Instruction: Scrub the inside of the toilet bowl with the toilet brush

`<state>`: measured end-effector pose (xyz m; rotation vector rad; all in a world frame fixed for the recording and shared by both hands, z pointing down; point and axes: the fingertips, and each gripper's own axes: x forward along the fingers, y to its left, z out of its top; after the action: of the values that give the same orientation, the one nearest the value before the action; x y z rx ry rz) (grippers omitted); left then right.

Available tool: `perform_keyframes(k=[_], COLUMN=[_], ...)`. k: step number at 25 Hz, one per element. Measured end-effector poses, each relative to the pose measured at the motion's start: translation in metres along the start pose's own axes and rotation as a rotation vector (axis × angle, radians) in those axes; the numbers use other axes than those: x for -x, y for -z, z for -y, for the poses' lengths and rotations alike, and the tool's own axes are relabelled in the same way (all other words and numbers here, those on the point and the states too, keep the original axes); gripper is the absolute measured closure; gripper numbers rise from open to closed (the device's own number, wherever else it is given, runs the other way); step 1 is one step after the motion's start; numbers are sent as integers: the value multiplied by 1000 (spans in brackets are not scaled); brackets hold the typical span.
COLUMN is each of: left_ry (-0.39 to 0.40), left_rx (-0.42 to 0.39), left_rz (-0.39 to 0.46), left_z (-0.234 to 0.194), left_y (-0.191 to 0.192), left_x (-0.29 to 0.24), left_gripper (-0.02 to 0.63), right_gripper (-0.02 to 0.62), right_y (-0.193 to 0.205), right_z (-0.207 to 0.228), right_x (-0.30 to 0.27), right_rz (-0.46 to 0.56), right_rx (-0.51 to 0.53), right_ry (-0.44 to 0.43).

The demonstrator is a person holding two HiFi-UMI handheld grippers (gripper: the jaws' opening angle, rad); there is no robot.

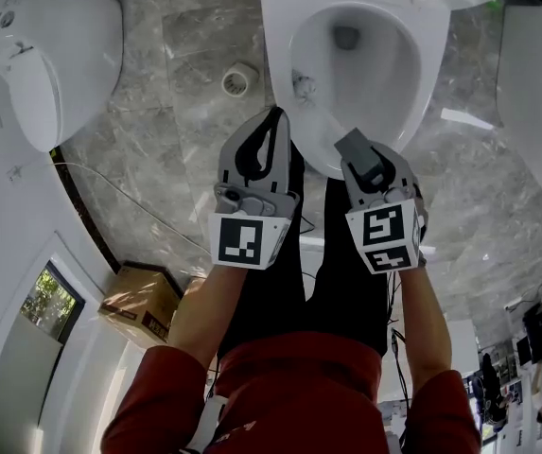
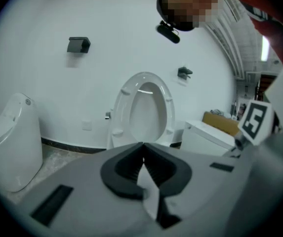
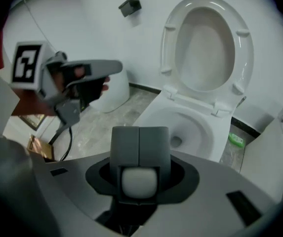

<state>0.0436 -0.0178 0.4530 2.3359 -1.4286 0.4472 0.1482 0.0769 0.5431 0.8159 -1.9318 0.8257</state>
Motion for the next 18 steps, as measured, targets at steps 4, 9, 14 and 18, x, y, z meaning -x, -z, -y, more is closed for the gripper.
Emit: perform_keyframes(k=[4,9,14,18], left_ry=[12,32,54,52], left_rx=[1,-1,-16,-14], left_rz=[1,-1,-8,-9], left_z=[7,21,32,34], left_y=[0,2,2,3], left_x=[-1,-6,-9,-6], left_gripper=[606,606,606,606], right_gripper=[439,439,439,439], right_y=[76,117,84,25], right_z=[-2,49,118,149], right_x=[30,47,15,-33], right_rz=[-147,-227,-157,-45], right_rx=[19,-5,-42,-59], right_ry=[-4,165,331,371])
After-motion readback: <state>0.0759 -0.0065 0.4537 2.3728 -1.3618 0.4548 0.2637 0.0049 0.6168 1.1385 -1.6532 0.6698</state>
